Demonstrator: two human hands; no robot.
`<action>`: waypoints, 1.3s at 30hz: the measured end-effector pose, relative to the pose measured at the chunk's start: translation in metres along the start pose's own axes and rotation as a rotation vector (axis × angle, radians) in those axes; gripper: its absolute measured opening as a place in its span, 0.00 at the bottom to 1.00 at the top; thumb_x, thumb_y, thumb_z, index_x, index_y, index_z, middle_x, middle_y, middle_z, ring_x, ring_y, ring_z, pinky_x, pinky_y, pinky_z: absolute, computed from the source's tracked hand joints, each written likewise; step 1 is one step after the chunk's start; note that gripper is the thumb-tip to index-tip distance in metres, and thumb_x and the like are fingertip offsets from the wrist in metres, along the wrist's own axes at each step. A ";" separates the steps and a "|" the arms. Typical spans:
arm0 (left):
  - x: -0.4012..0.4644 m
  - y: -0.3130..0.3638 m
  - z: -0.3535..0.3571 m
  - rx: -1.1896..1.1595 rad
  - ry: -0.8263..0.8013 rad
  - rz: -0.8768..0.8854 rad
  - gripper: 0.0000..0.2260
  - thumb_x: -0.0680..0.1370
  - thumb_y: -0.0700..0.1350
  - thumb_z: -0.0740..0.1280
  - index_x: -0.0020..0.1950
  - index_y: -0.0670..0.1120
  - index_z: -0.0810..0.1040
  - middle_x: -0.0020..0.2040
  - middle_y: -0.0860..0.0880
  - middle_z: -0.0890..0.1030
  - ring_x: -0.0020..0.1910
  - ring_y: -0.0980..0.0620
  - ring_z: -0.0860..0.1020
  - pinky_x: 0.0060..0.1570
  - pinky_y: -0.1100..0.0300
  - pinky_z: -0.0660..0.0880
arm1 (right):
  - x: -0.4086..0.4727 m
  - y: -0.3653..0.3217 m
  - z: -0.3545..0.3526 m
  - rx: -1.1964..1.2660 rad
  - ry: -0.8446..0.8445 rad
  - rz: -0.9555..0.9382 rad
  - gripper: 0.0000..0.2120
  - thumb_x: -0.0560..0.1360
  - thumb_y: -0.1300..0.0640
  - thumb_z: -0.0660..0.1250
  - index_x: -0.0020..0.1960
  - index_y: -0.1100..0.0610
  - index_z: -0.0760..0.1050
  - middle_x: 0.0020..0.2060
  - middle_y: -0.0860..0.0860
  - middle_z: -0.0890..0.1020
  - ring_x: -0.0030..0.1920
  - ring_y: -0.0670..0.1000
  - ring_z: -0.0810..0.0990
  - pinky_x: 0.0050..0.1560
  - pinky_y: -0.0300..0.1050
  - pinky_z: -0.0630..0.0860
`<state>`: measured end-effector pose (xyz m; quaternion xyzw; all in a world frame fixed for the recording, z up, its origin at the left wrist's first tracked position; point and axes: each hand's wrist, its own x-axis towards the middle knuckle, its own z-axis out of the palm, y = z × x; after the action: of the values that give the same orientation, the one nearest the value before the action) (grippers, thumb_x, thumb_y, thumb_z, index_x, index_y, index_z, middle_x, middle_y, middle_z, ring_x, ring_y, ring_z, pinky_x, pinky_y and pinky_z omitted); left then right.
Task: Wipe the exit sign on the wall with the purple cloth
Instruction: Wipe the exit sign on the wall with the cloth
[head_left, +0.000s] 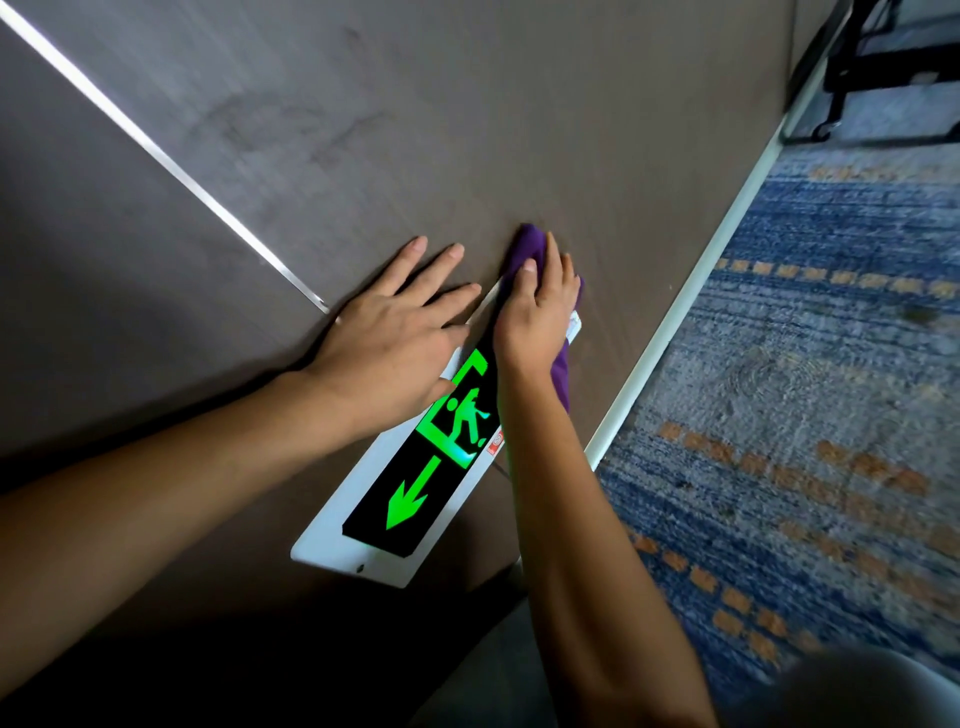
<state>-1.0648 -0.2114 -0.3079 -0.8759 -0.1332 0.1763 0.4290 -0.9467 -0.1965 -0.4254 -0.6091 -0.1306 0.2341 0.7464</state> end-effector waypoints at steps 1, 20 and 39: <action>0.000 0.000 0.000 -0.014 0.009 -0.001 0.27 0.77 0.63 0.63 0.70 0.49 0.78 0.81 0.47 0.63 0.83 0.39 0.49 0.79 0.38 0.42 | -0.001 -0.007 0.002 0.010 -0.019 -0.026 0.21 0.86 0.55 0.57 0.78 0.50 0.67 0.80 0.54 0.65 0.83 0.56 0.55 0.80 0.53 0.52; -0.008 0.003 0.001 0.122 -0.090 0.014 0.44 0.71 0.71 0.67 0.80 0.47 0.65 0.83 0.46 0.57 0.82 0.37 0.44 0.77 0.34 0.40 | -0.021 0.046 -0.003 -0.092 0.125 0.130 0.21 0.86 0.48 0.54 0.78 0.47 0.67 0.79 0.52 0.67 0.80 0.55 0.61 0.76 0.52 0.59; -0.010 0.004 0.003 0.221 -0.133 0.042 0.47 0.73 0.72 0.64 0.82 0.46 0.57 0.84 0.45 0.52 0.82 0.36 0.43 0.77 0.33 0.41 | -0.028 0.048 -0.028 -0.172 0.087 0.305 0.20 0.84 0.48 0.57 0.76 0.46 0.70 0.77 0.53 0.69 0.72 0.61 0.67 0.69 0.55 0.69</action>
<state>-1.0749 -0.2151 -0.3106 -0.8123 -0.1227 0.2565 0.5092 -0.9664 -0.2271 -0.4753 -0.6929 -0.0237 0.3061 0.6524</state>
